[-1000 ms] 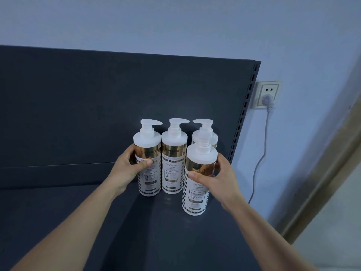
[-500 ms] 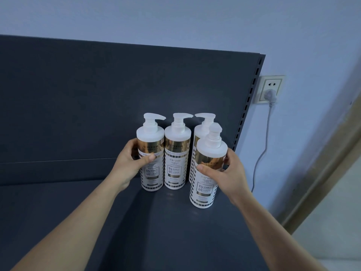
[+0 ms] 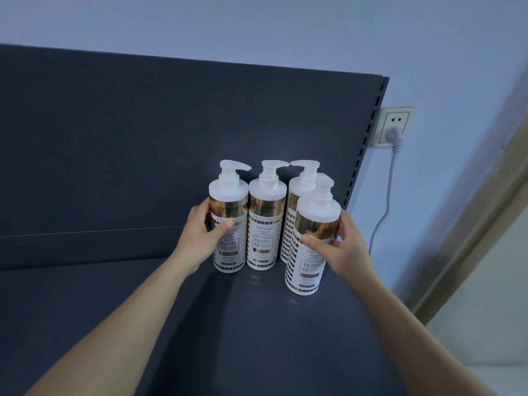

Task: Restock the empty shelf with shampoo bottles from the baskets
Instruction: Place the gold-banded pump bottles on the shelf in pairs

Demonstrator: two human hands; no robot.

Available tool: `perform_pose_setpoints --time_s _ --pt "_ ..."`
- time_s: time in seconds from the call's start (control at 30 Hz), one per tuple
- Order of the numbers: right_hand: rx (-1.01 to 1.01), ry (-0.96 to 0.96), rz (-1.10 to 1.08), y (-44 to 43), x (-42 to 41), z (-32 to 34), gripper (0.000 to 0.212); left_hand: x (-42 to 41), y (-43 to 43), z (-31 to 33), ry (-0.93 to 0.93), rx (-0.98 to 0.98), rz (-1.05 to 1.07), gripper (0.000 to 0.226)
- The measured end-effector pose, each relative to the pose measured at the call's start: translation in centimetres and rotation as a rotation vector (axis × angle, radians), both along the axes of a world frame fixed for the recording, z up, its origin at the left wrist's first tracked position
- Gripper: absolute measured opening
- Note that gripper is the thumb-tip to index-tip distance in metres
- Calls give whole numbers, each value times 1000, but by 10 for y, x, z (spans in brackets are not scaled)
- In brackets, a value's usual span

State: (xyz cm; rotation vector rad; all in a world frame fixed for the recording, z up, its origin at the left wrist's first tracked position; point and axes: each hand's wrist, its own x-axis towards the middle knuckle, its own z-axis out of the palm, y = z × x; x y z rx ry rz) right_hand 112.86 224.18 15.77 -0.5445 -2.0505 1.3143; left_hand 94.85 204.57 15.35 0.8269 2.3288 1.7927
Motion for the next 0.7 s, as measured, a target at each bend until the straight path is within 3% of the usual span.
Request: perform_pose_setpoints --time_s 0.2,0.33,0.43,0.5,0.6,0.7 --pt "56 -59 -57 -16 9 -7 65 6 -4 -2 198 -119 35 50" --pt "163 -264 -104 -30 28 -13 59 15 -8 -14 215 -257 45 53" --pt "277 -484 -126 -42 49 -14 80 26 -13 -28 171 -440 60 56" --pt "348 -591 -143 -48 65 -16 79 37 -18 -34 157 -577 37 58" --pt "411 -656 -153 -59 96 -18 76 62 -25 -39 180 -722 -27 70" --pt "445 -723 -178 -72 132 -19 74 96 -30 -35 314 -743 -126 70"
